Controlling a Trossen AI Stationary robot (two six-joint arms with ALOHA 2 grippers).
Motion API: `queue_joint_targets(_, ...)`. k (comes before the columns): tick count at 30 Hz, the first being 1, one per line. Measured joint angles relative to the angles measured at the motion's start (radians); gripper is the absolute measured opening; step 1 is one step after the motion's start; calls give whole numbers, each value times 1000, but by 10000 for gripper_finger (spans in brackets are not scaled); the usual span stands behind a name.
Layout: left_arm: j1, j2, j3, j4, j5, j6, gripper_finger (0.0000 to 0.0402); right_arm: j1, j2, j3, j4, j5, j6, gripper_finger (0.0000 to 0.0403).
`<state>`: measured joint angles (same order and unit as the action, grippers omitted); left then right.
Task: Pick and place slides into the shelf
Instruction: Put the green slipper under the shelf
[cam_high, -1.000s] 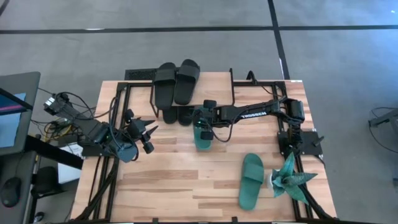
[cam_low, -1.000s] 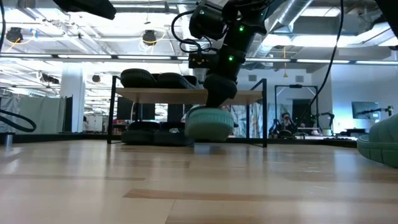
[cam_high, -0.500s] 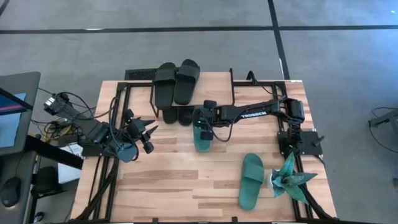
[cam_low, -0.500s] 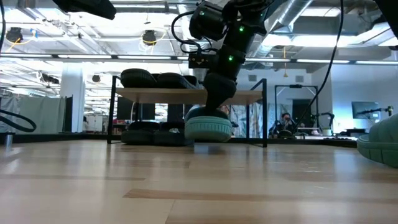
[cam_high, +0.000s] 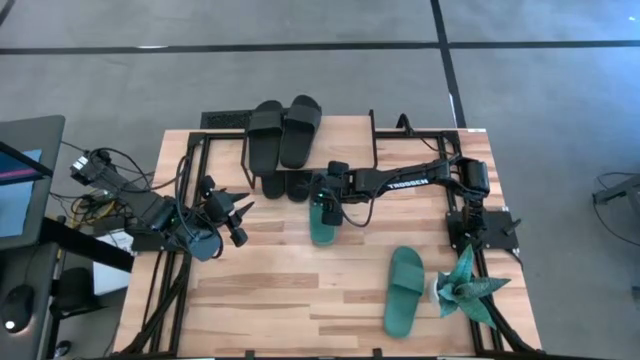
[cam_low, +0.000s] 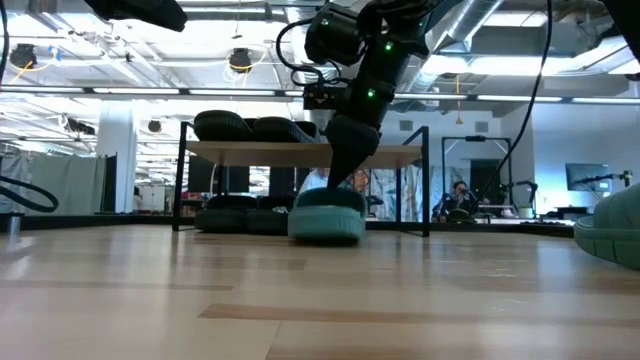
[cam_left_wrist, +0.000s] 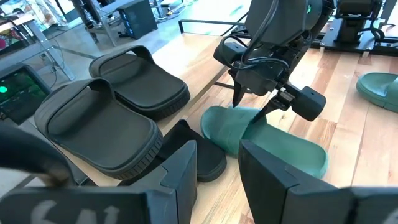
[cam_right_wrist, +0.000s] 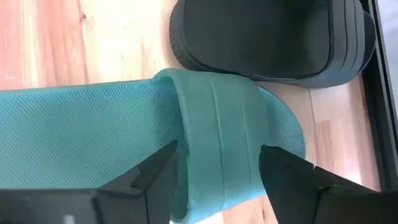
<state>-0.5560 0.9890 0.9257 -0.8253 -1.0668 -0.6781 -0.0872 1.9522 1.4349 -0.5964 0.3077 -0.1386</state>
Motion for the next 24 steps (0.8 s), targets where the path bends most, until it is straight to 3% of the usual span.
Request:
queue_joint_targets(13,0,0,0,4,0,0,109,22,-3,0,-62,-20,36,222)
queue_joint_targets(24,0,0,0,3,0,2,109,162,-10,0,-68,-19,140,221)
